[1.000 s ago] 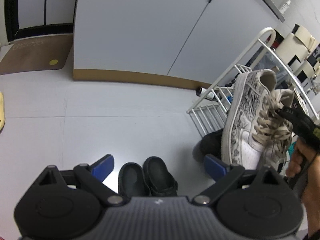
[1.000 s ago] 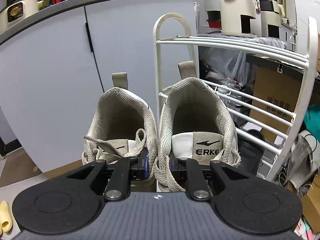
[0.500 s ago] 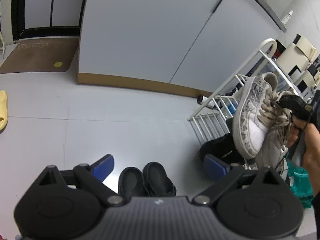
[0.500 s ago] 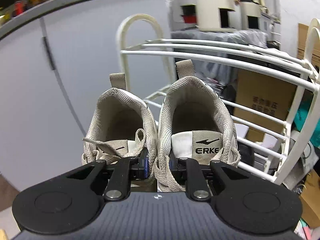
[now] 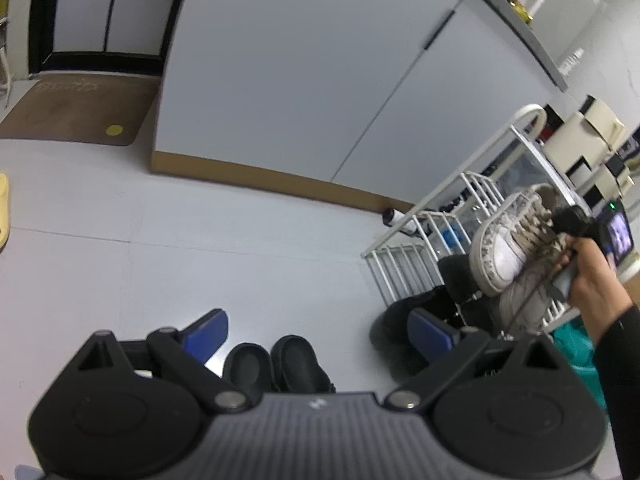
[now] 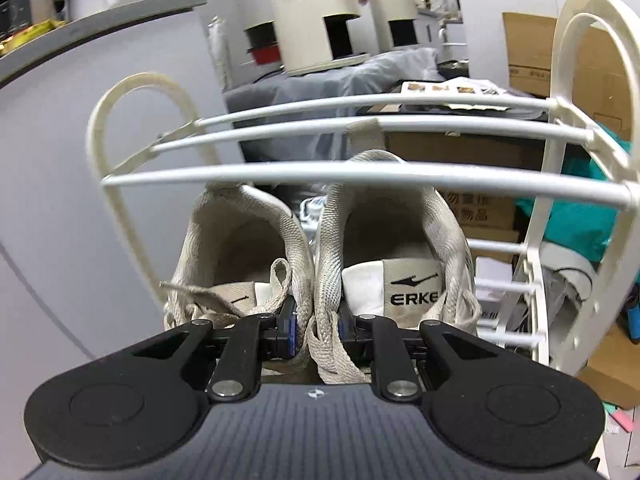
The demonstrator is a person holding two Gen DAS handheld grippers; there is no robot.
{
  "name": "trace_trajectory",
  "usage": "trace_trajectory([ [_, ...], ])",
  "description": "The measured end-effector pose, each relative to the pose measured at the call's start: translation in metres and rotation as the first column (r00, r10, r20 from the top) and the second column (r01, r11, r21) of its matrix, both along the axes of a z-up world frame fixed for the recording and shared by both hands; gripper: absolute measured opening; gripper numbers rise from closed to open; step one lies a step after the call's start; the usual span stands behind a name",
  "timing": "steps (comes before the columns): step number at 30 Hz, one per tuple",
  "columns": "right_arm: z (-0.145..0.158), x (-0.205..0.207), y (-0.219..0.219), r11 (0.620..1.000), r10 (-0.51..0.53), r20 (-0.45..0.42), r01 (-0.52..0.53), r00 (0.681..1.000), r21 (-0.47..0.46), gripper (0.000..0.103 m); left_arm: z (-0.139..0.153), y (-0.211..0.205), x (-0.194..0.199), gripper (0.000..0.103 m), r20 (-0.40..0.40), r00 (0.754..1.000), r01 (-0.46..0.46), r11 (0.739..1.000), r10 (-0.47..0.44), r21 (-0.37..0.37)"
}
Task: Organize scattered shoes
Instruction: 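Carry the white sneakers with the right tool toward the wire rack, then push the white sneakers into the rack's upper shelf with the right tool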
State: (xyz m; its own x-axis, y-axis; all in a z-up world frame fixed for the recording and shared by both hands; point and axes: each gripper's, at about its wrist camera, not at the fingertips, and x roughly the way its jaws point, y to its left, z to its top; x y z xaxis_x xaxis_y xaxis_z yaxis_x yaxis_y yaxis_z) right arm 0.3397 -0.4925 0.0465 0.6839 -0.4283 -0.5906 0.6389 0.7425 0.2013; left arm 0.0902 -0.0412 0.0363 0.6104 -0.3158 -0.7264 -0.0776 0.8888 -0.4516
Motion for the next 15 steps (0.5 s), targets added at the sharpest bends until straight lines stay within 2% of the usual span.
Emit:
trace_trajectory([
  [5, -0.006, 0.017, -0.024, 0.993, -0.116, 0.026, 0.116, 0.993, -0.004, 0.019, -0.012, -0.001, 0.008, 0.098, -0.038, 0.999, 0.022, 1.0, -0.022, -0.018],
  [9, -0.006, 0.028, -0.041, 0.972, -0.236, 0.072, 0.237, 0.969, 0.004, 0.019, -0.015, 0.003, 0.01, 0.098, -0.037, 0.999, 0.021, 1.0, -0.021, 0.014],
  [15, -0.006, 0.035, -0.048, 0.954, -0.289, 0.115, 0.296, 0.95, -0.049, 0.02, -0.024, 0.016, 0.011, 0.098, -0.071, 0.997, -0.018, 1.0, 0.019, 0.012],
])
